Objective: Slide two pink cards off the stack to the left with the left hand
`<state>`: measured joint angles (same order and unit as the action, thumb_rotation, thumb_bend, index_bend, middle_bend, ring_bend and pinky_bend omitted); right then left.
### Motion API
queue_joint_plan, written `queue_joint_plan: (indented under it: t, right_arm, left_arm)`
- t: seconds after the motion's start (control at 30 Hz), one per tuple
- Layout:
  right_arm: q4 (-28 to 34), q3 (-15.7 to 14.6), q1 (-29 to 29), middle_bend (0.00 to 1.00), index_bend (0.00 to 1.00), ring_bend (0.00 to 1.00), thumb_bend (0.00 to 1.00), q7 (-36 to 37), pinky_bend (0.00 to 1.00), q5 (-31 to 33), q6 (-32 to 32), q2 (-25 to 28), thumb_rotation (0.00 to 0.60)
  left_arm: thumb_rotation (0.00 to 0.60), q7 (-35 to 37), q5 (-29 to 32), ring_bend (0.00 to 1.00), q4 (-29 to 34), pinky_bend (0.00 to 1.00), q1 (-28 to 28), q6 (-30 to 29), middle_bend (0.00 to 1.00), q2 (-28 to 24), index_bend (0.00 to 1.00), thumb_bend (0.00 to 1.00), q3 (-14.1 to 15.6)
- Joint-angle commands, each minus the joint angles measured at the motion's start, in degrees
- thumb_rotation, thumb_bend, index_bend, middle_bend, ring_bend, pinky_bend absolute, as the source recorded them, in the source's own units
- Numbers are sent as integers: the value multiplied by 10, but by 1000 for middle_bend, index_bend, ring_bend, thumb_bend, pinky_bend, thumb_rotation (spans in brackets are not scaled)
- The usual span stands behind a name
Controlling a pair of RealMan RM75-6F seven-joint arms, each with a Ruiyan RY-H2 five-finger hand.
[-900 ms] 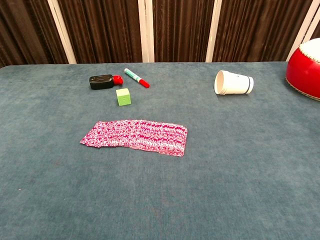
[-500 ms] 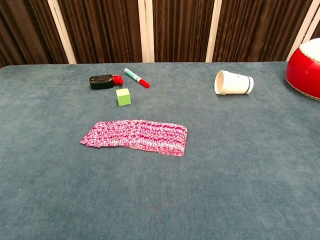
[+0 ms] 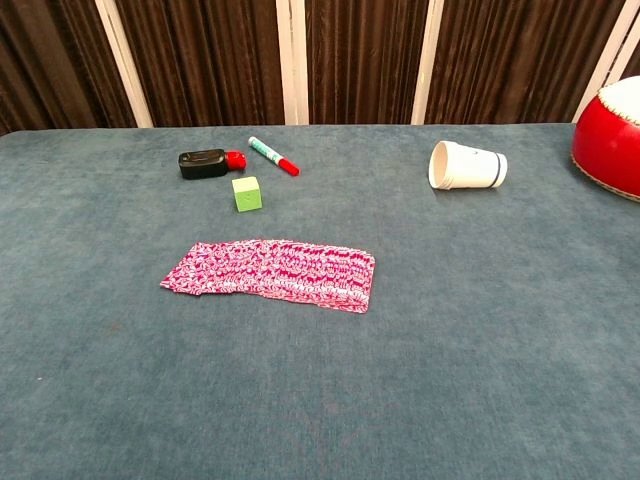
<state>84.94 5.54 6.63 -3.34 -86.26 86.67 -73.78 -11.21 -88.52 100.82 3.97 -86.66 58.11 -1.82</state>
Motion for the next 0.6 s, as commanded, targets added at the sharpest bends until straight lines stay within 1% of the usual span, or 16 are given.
queue_joint_plan:
  t: [0.03, 0.07, 0.13, 0.2, 0.23, 0.27, 0.33, 0.4, 0.47, 0.6]
  right_arm:
    - [0, 0, 0, 150, 14, 228, 284, 0, 238, 0, 0, 0, 600]
    - [0, 0, 0, 150, 14, 228, 284, 0, 238, 0, -1, 0, 600]
    - [0, 0, 0, 150, 14, 228, 284, -1, 238, 0, -1, 0, 600]
    - [1, 0, 1, 150, 14, 228, 284, -2, 238, 0, -2, 0, 600]
    - [0, 0, 1, 150, 14, 228, 284, -1, 238, 1, -3, 0, 600]
    - [0, 0, 1, 150, 14, 228, 284, -1, 238, 2, -4, -1, 600]
    - [-1, 0, 2, 150, 14, 228, 284, -1, 238, 2, -5, -1, 600]
    - [-2, 0, 2, 150, 14, 228, 284, 0, 238, 2, -5, -1, 600]
    - [-3, 0, 2, 150, 14, 228, 284, 0, 238, 3, -6, -2, 600]
    - [-5, 0, 3, 150, 14, 228, 284, -1, 238, 4, -9, -3, 600]
  left_arm:
    - [600, 7, 9, 144, 2, 194, 8, 12, 91, -4, 29, 424, -6]
    - [600, 7, 15, 180, 4, 225, 13, 19, 144, -7, 29, 427, -10]
    - [600, 2, 22, 284, 12, 322, 25, 34, 286, -12, 29, 436, -17]
    - [600, -6, 28, 460, 26, 496, 39, 54, 490, -20, 31, 466, -22]
    - [600, -10, 30, 540, 36, 573, 50, 71, 577, -25, 34, 498, -25]
    - [600, -11, 32, 587, 44, 613, 58, 84, 628, -29, 39, 530, -26]
    - [600, -10, 41, 715, 62, 700, 80, 121, 768, -39, 61, 655, -29]
    - [600, -14, 55, 778, 79, 738, 104, 164, 837, -48, 74, 745, -34]
    - [600, -30, 79, 792, 92, 745, 128, 205, 846, -54, 76, 784, -39]
    - [600, -103, 157, 809, 109, 748, 179, 283, 853, -53, 77, 856, -49]
